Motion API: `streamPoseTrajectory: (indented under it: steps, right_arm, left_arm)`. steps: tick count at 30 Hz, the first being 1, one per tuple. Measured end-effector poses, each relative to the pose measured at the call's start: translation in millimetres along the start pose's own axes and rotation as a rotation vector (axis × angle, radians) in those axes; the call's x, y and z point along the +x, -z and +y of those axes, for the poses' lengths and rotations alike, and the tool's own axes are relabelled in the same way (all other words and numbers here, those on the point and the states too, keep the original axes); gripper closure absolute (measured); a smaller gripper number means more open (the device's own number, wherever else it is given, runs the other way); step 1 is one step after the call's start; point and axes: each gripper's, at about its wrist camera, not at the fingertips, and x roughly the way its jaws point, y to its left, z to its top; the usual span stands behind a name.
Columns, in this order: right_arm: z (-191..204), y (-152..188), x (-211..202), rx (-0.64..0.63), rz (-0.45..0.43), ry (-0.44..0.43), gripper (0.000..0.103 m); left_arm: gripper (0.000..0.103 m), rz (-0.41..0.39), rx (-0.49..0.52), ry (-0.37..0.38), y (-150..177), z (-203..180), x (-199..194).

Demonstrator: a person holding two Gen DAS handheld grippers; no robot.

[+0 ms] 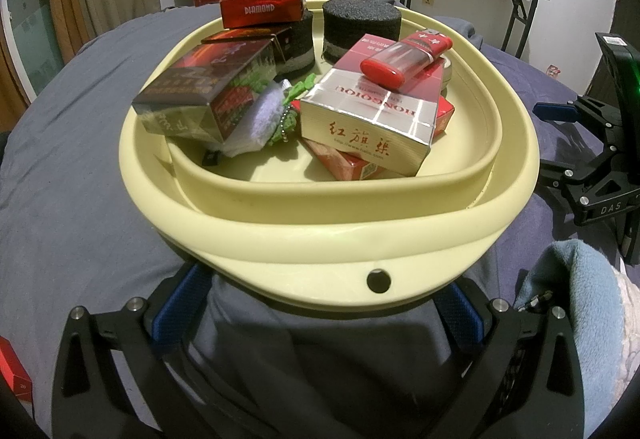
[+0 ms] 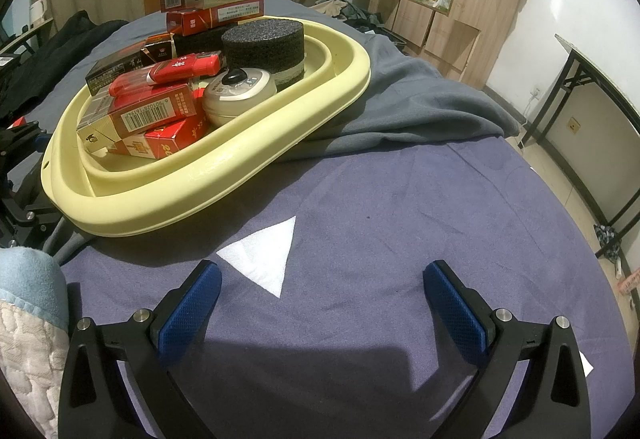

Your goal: Organize rigid objects

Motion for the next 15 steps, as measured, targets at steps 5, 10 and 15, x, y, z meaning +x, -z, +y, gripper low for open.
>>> streamPoseTrajectory:
  steps: [5, 10, 15]
  right_arm:
    - [0.0, 0.0, 0.0, 0.0, 0.0, 0.0, 0.0]
    - [-0.2, 0.0, 0.0, 0.0, 0.0, 0.0, 0.0]
    - [0.0, 0.0, 0.0, 0.0, 0.0, 0.0, 0.0]
  left_arm:
    - [0.0, 0.001, -0.004, 0.004, 0.3, -0.3, 0.0]
    - [0.0, 0.001, -0.002, 0.003, 0.5, -0.6, -0.1]
    - [0.0, 0.001, -0.002, 0.003, 0.4, -0.4, -0.1]
